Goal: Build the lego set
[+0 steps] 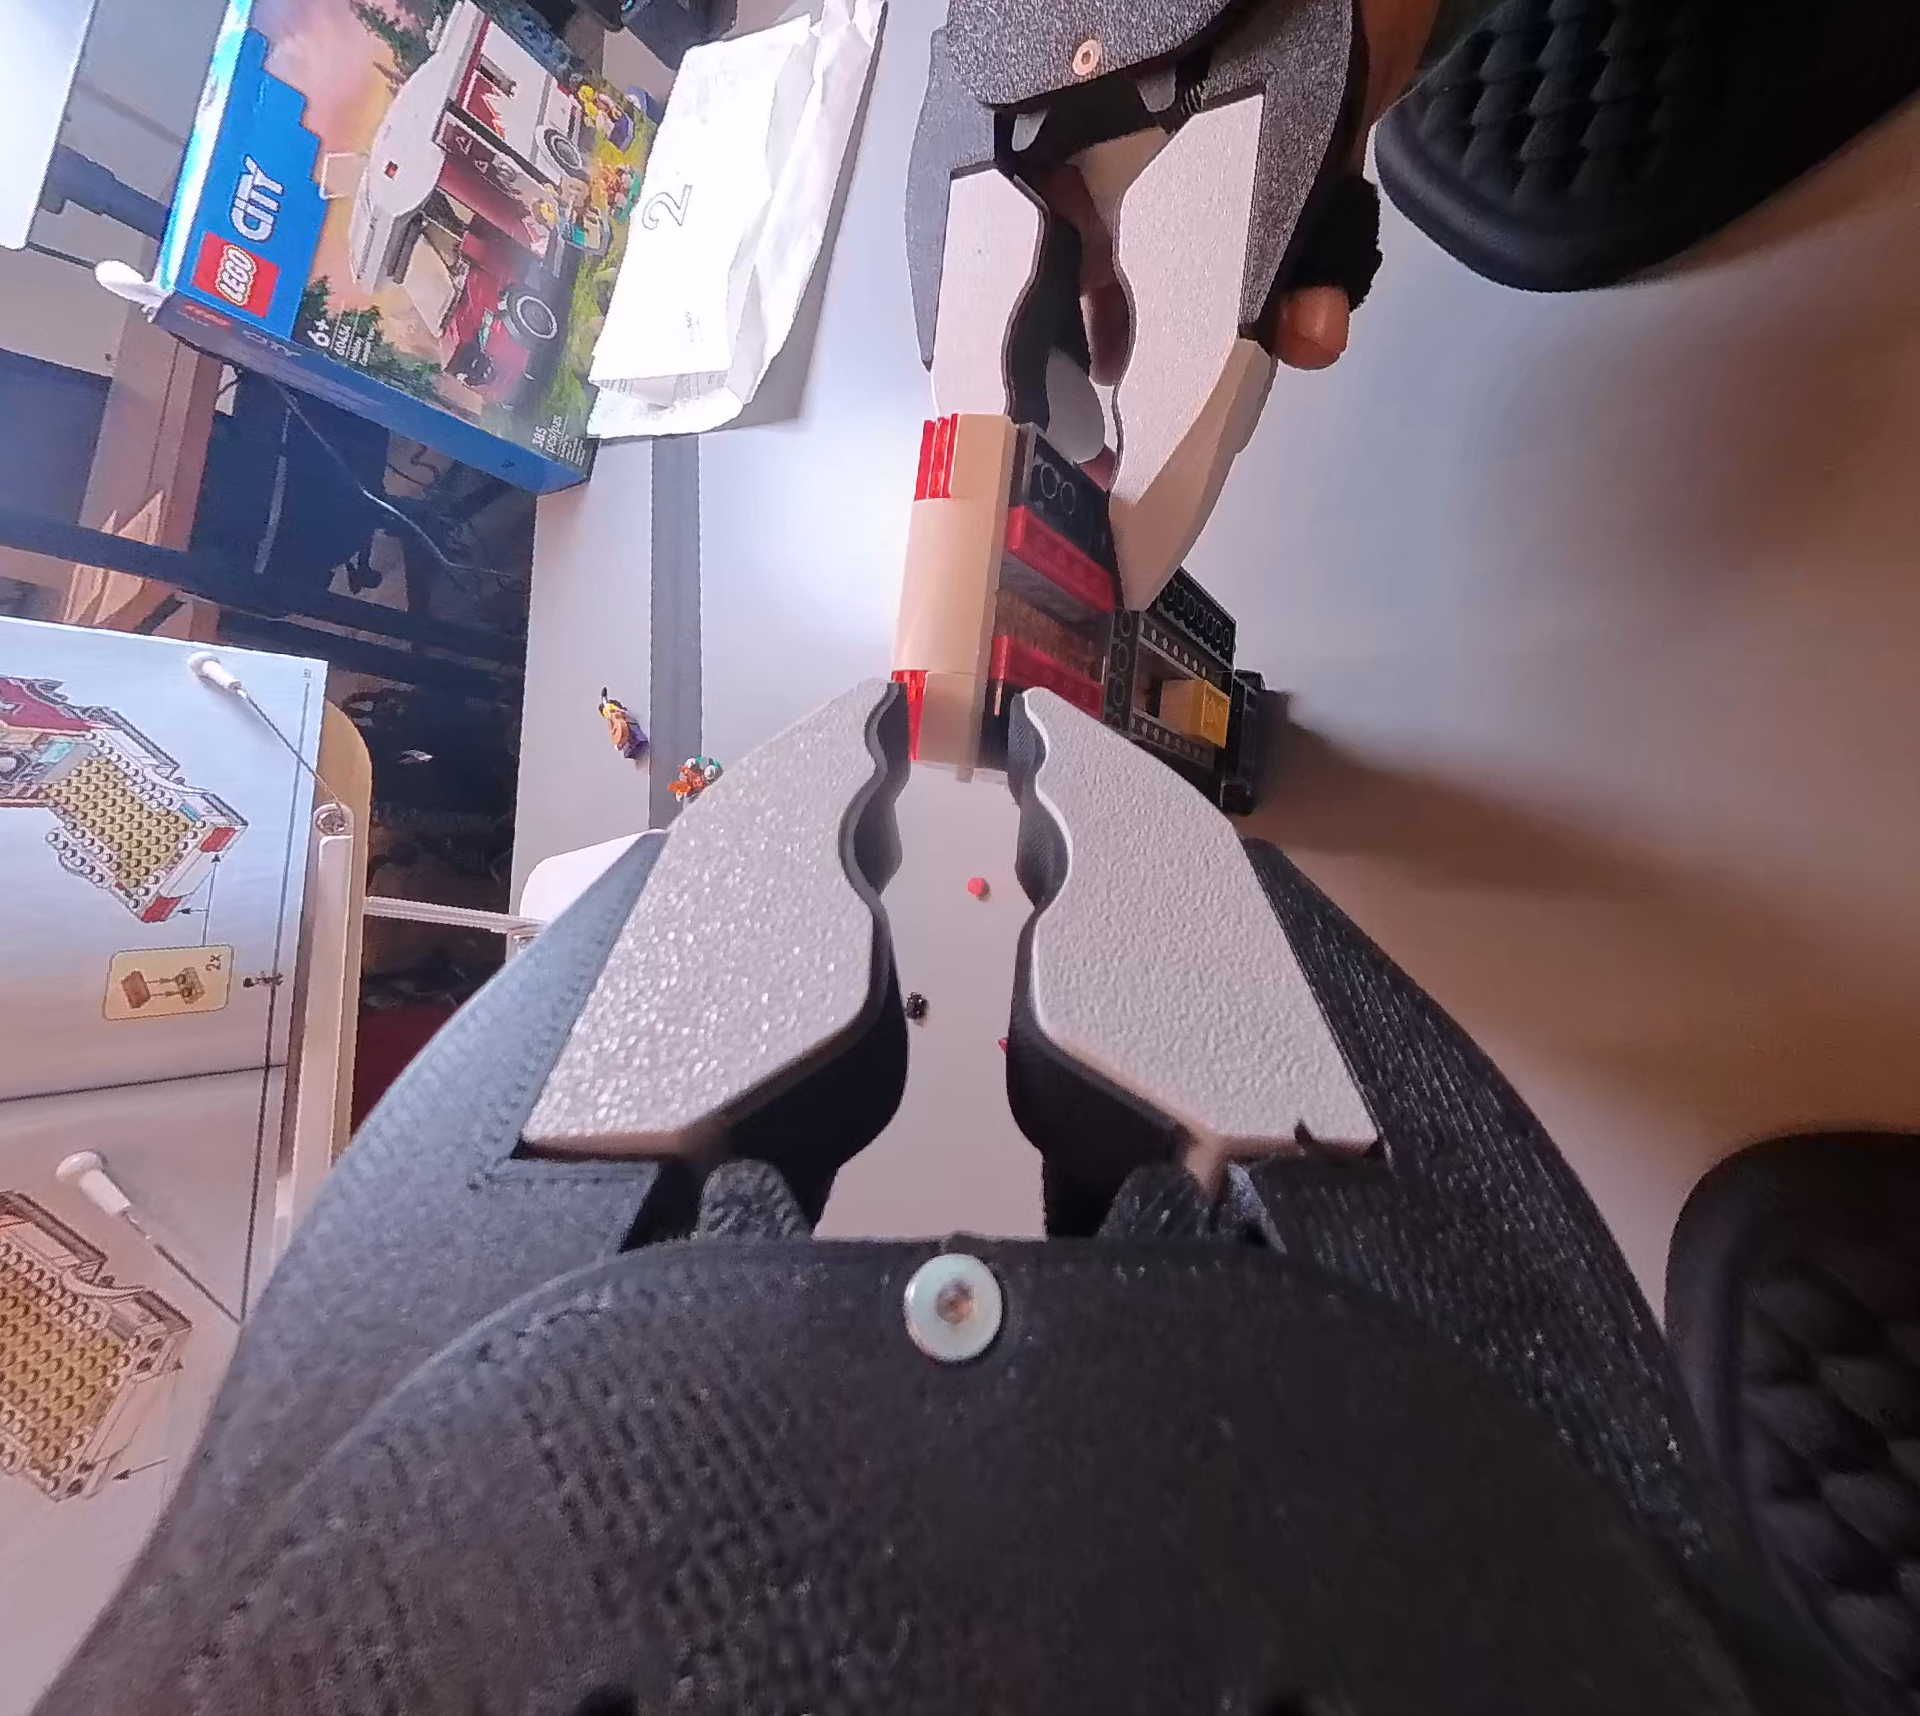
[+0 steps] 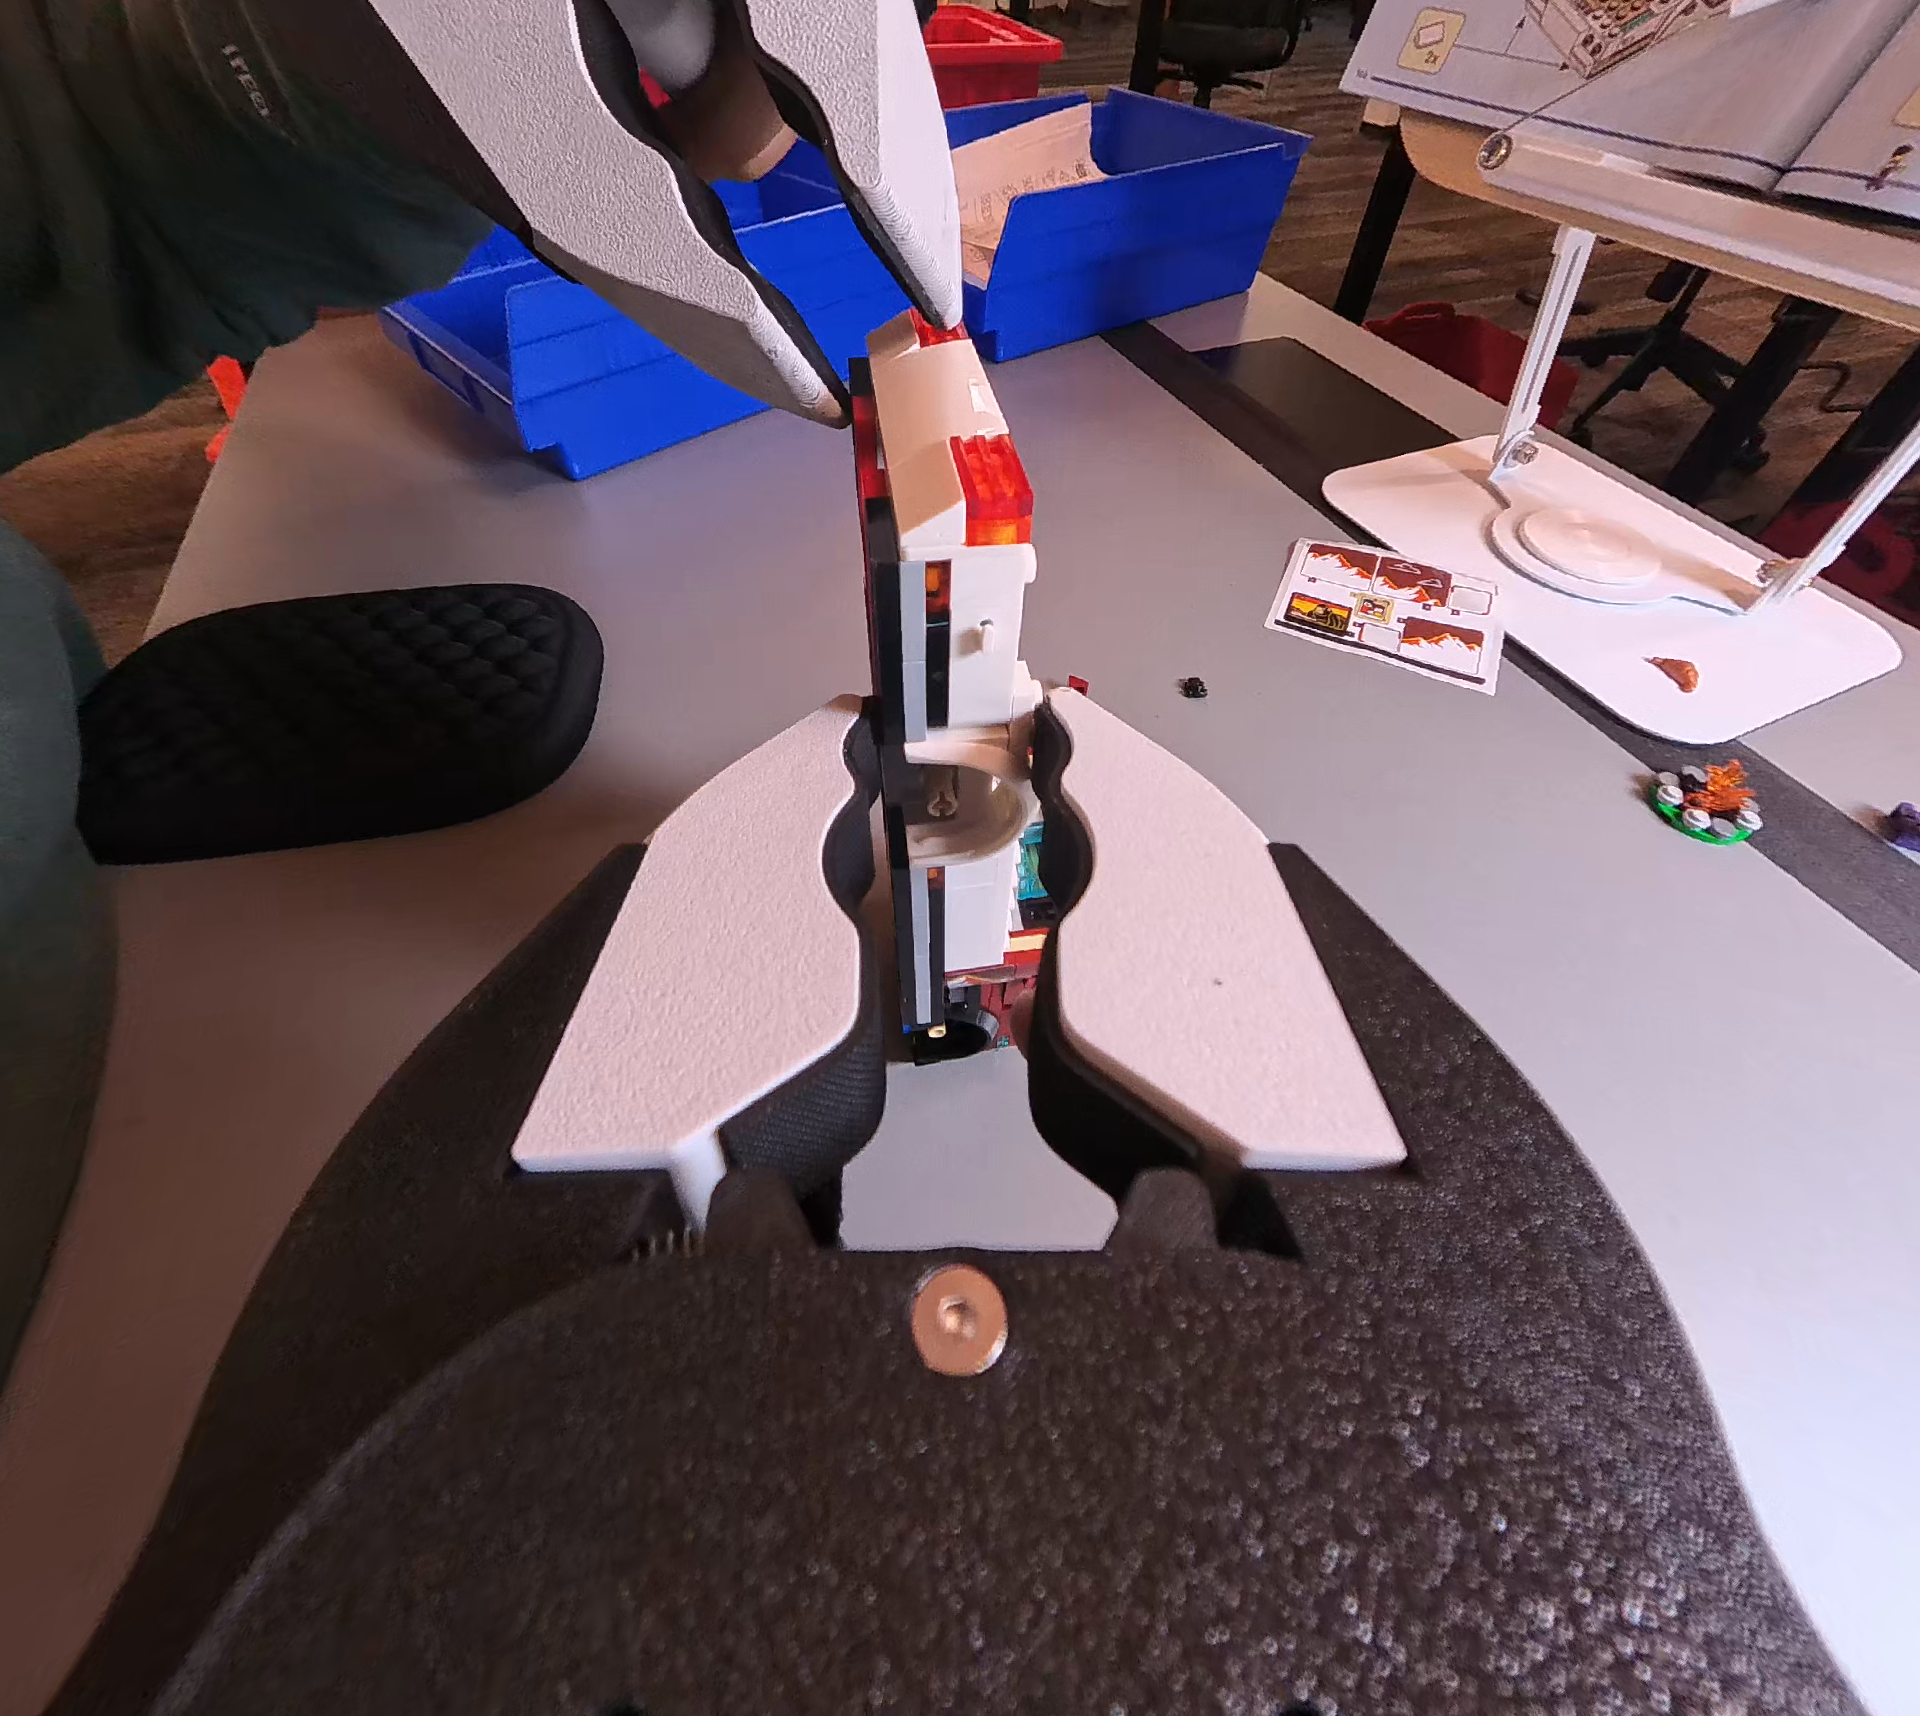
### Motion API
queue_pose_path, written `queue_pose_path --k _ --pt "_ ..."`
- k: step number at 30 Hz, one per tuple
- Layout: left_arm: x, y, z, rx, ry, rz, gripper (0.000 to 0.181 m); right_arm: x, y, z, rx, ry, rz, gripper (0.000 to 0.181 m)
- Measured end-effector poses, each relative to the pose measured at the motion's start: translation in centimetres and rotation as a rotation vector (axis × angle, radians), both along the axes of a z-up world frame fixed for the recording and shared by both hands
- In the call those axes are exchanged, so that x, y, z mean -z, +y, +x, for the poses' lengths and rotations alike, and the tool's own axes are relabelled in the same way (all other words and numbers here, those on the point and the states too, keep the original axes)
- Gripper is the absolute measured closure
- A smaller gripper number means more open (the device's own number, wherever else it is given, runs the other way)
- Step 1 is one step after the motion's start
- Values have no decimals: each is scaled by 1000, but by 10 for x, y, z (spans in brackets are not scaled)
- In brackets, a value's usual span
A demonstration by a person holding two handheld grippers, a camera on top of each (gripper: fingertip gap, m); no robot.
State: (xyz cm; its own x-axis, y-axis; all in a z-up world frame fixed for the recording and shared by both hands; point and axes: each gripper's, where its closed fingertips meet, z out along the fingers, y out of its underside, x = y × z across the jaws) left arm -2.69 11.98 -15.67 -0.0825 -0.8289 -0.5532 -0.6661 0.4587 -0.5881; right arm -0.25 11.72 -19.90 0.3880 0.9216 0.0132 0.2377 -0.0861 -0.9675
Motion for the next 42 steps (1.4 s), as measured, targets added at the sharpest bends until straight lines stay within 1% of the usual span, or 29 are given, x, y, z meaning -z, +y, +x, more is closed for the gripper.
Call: queue_pose_path --k 1,6,13,14,15,17,18,20,22,24,25,27,28,31,33,35,37,40,42 --pt "0 0 0 -1 -5 -5 162 0 0 0 0 0 0 153" --pt "-1 0 1 -1 -24 -20 164 0 0 1 0 -2 3 153" --pt "-2 1 2 -1 -44 7 163 0 1 1 -7 1 3 153" --pt "-1 -1 2 0 -58 -19 158 0 2 1 -9 7 1 153" --pt "-1 -2 2 -6 -88 -53 148 0 2 2 -14 12 0 153" --pt "-5 1 0 -30 -188 -135 139 0 0 3 -38 24 14 153" --pt "-4 0 1 -34 -248 -225 135 0 0 4 -50 34 20 153" --pt "11 -4 5 -27 -339 -424 130 -1 -1 4 -87 62 19 153" --pt "29 -2 11 -17 -402 -518 132 -2 -4 4 -145 100 14 154" --pt "43 -3 20 13 -426 -556 143 -3 -5 4 -193 140 -2 154" --pt "46 -4 24 30 -432 -549 150 -3 -3 6 -203 155 -8 154" --pt "45 -3 30 13 -463 -507 152 -3 2 11 -199 167 -33 150" --pt "44 -4 34 -8 -471 -502 153 -3 5 16 -186 157 -42 145" --pt "43 -7 43 -88 -496 -449 153 -9 9 33 -131 97 -21 137" --pt "42 -12 48 -117 -503 -416 154 -24 10 46 -81 38 58 133" --pt "41 -16 53 -131 -519 -416 154 -39 2 53 -65 -49 142 133" --pt "40 -18 58 -141 -536 -430 155 -48 -9 51 -77 -176 212 132" --pt "40 -18 62 -152 -528 -434 155 -46 -21 44 -114 -389 261 132" --pt "41 -21 64 -147 -519 -428 155 -47 -25 39 -139 -456 257 136"
